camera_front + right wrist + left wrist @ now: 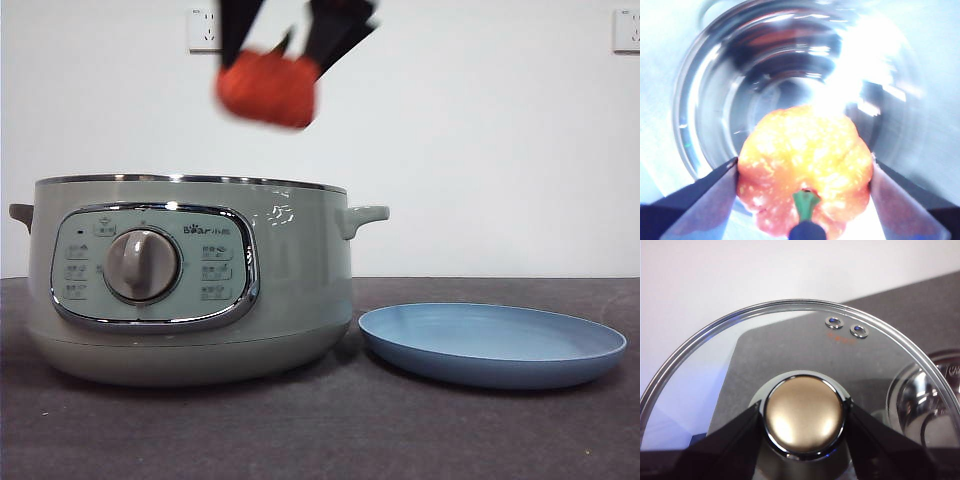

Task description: Take the pumpkin out from the steamer,put the pumpkin in the blue plate,close the lid

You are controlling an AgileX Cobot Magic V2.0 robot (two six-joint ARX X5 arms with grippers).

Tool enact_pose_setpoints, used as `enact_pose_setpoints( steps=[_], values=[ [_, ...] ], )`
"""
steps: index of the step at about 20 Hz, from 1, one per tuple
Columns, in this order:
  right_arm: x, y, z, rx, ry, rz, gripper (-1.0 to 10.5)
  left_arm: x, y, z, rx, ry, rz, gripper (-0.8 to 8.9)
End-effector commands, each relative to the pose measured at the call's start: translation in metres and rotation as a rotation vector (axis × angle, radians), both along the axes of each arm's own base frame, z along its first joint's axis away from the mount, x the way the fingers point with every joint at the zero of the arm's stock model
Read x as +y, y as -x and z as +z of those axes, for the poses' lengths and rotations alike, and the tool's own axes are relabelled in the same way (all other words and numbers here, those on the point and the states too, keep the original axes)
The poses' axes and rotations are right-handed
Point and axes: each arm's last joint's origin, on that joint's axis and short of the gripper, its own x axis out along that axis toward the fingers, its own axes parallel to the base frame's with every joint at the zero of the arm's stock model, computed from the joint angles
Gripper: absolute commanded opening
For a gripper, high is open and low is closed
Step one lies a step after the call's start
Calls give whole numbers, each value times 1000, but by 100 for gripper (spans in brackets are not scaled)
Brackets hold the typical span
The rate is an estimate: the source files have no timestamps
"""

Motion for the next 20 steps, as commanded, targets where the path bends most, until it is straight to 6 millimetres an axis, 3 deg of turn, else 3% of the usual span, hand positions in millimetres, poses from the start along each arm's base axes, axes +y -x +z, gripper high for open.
enact_pose_setpoints(
  steps=[1,4,6,11,16,20],
  values=[
    [-34,3,24,-10,-32,-98,-15,1,2,8,-68,25,1,-9],
    [-85,8,46,15,-36,-244,-15,-1,1,9,-70,53,-66,-9],
    [-110,8,49,43,7,-355,-15,-1,1,11,-90,66,-73,-9],
    [-154,1,47,21,40,-630,-16,-5,0,13,-100,107,-170,-9],
    [-158,6,-2,115,202,-689,-15,-8,-1,15,-106,141,-254,-9],
    [-155,3,-57,180,223,-669,-15,-8,-1,16,-112,150,-274,-9]
  ],
)
